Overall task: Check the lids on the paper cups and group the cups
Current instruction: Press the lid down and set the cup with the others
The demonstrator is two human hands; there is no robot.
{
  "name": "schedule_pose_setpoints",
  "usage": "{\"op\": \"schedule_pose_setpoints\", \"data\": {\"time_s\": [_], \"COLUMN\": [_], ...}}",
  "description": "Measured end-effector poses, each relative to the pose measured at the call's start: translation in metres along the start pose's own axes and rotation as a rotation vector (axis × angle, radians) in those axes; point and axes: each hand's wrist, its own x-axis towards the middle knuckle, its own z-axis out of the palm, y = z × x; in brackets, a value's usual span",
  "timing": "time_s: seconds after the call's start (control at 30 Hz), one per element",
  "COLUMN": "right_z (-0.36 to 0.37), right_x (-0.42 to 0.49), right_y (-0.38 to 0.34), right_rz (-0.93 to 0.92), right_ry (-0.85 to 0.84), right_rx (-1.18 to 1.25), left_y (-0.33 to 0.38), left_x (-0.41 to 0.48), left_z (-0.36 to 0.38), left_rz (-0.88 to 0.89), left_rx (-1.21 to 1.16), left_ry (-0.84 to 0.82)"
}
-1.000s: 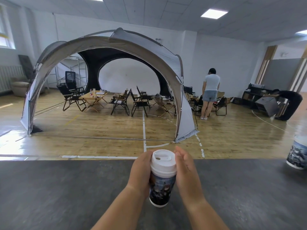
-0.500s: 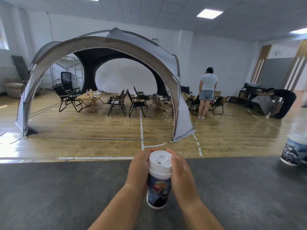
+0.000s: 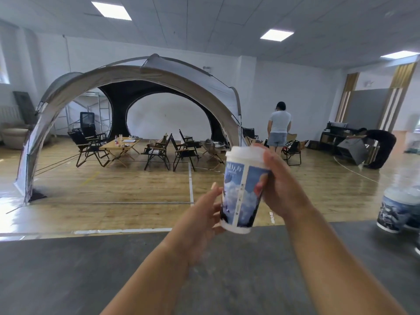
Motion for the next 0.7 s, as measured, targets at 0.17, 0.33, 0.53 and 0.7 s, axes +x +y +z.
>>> {"op": "schedule_pose_setpoints", "data": {"time_s": [0.17, 0.33, 0.53, 0.7], "right_z": [-0.004, 0.005, 0.045, 0.048], "right_x": [0.024, 0.018, -0.017, -0.023], "right_y": [-0.021, -0.023, -0.050, -0.064], "right_rz": [0.154, 0.197, -0.050, -0.200], "right_ry": [-0.305, -0.366, 0.066, 0.110], "right_rx": [0.260, 0.391, -0.246, -0.374], "left_y": [0.009, 0.010, 0.024, 0.026], "left_x": [-0.006, -0.017, -0.028, -0.044], "left_z": [0.022, 0.040, 0.050, 0.063], "left_rz": [0.007, 0.127, 0.428, 0.487], "left_rx": [-0.195, -0.293, 0.155, 0.235], "left_ry": [-0.239, -0.195, 0.231, 0.215]}}
